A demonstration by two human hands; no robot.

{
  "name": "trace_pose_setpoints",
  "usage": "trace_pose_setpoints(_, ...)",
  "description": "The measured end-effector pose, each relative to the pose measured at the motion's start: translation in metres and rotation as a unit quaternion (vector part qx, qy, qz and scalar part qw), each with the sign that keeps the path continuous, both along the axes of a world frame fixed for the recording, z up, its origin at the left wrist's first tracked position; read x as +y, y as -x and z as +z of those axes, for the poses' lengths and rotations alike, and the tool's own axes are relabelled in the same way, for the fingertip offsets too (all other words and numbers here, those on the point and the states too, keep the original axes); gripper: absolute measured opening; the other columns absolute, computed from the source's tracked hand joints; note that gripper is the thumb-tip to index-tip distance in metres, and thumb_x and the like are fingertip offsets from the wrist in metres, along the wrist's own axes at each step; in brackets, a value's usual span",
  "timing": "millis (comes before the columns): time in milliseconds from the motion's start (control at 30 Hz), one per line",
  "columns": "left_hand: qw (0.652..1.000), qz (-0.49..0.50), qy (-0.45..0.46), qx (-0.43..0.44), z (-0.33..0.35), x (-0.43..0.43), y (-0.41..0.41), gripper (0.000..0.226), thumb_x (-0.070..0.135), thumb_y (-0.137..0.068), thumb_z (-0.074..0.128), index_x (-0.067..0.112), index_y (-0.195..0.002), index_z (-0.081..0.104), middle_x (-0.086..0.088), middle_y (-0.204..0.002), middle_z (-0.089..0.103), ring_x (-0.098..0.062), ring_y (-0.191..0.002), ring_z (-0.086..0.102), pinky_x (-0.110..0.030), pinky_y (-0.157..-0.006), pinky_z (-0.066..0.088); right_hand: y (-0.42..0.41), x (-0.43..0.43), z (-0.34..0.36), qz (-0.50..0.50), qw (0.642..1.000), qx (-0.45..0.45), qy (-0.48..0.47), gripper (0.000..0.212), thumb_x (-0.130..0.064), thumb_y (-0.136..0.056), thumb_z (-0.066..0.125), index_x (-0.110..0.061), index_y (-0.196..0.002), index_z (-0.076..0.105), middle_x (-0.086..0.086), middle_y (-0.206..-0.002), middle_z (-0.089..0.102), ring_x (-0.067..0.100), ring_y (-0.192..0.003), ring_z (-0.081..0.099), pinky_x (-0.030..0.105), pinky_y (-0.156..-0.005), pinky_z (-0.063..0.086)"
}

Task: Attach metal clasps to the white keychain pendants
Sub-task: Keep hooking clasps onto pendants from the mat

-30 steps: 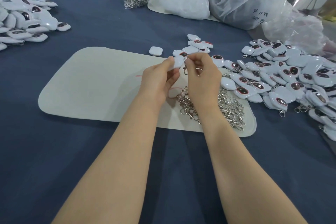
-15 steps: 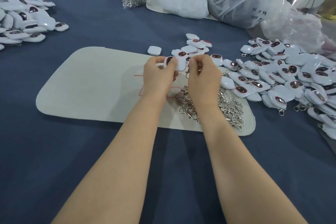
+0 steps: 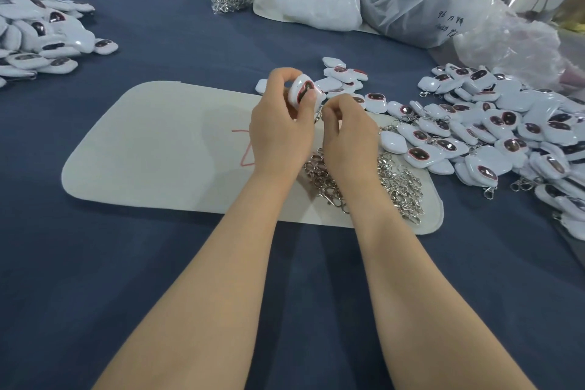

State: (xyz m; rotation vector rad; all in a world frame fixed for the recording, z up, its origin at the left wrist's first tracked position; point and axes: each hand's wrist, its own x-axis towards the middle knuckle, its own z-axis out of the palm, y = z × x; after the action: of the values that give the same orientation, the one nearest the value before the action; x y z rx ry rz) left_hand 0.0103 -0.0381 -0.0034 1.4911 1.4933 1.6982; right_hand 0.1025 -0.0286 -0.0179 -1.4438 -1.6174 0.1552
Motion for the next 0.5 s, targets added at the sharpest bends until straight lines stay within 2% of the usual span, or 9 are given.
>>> trace_pose_setpoints(100, 0.982, -0.021, 0.070, -0.176, 0.004, 0.003, 0.002, 0.008, 0.021, -0.091, 0.058, 0.021, -0.097, 0.052, 0.005, -0.085, 0.061, -0.009, -0.071, 0.063, -0.028, -0.074, 0.053, 0.007, -0.003, 0.003, 0.030, 0.997, 0.075, 0.015, 0.011, -0.012, -0.096, 0.047, -0.009, -0.097, 0.057, -0.002, -0.092, 0.061, 0.017, -0.088, 0.056, 0.027, -0.079, 0.042)
trace_pose_setpoints(167, 0.936, -0.058, 0.148, -0.314, 0.003, 0.007, 0.005, 0.016, 0.019, -0.093, 0.057, 0.010, -0.106, 0.057, -0.004, -0.088, 0.063, -0.010, -0.063, 0.062, -0.024, -0.066, 0.056, 0.010, -0.004, 0.004, 0.055, 0.992, 0.113, 0.027, 0.008, -0.011, -0.095, 0.049, -0.012, -0.099, 0.057, -0.008, -0.090, 0.059, 0.009, -0.087, 0.055, 0.021, -0.082, 0.043)
trace_pose_setpoints(200, 0.913, -0.081, 0.181, -0.357, 0.002, 0.009, 0.006, 0.022, 0.019, -0.094, 0.056, 0.005, -0.110, 0.059, -0.006, -0.086, 0.063, -0.009, -0.061, 0.061, -0.021, -0.062, 0.055, 0.011, -0.003, 0.004, 0.061, 0.990, 0.126, 0.032, 0.008, -0.011, -0.094, 0.050, -0.013, -0.098, 0.057, -0.011, -0.087, 0.058, 0.005, -0.084, 0.055, 0.018, -0.081, 0.043)
trace_pose_setpoints(233, 0.896, -0.099, 0.207, -0.379, 0.001, 0.010, 0.006, 0.024, 0.018, -0.094, 0.055, 0.001, -0.110, 0.061, -0.005, -0.081, 0.063, -0.009, -0.060, 0.060, -0.019, -0.060, 0.053, 0.010, -0.003, 0.004, 0.061, 0.988, 0.136, 0.033, 0.008, -0.011, -0.094, 0.052, -0.014, -0.098, 0.057, -0.015, -0.084, 0.057, 0.001, -0.080, 0.055, 0.015, -0.080, 0.043)
trace_pose_setpoints(333, 0.869, -0.121, 0.238, -0.416, 0.000, 0.011, 0.008, 0.014, 0.018, -0.093, 0.057, 0.006, -0.090, 0.065, -0.001, -0.067, 0.061, -0.006, -0.056, 0.058, -0.016, -0.056, 0.051, 0.009, -0.001, 0.004, 0.046, 0.985, 0.166, 0.013, 0.008, -0.012, -0.092, 0.055, -0.019, -0.093, 0.058, -0.021, -0.080, 0.057, -0.010, -0.076, 0.054, 0.008, -0.076, 0.042)
trace_pose_setpoints(500, 0.830, -0.139, 0.258, -0.474, 0.002, 0.010, 0.011, 0.010, 0.017, -0.091, 0.060, 0.009, -0.086, 0.065, -0.002, -0.068, 0.063, -0.004, -0.049, 0.058, -0.015, -0.051, 0.051, 0.011, -0.002, 0.006, 0.037, 0.983, 0.182, -0.003, 0.010, -0.012, -0.092, 0.056, -0.022, -0.089, 0.055, -0.020, -0.077, 0.057, -0.007, -0.075, 0.054, 0.008, -0.073, 0.042)
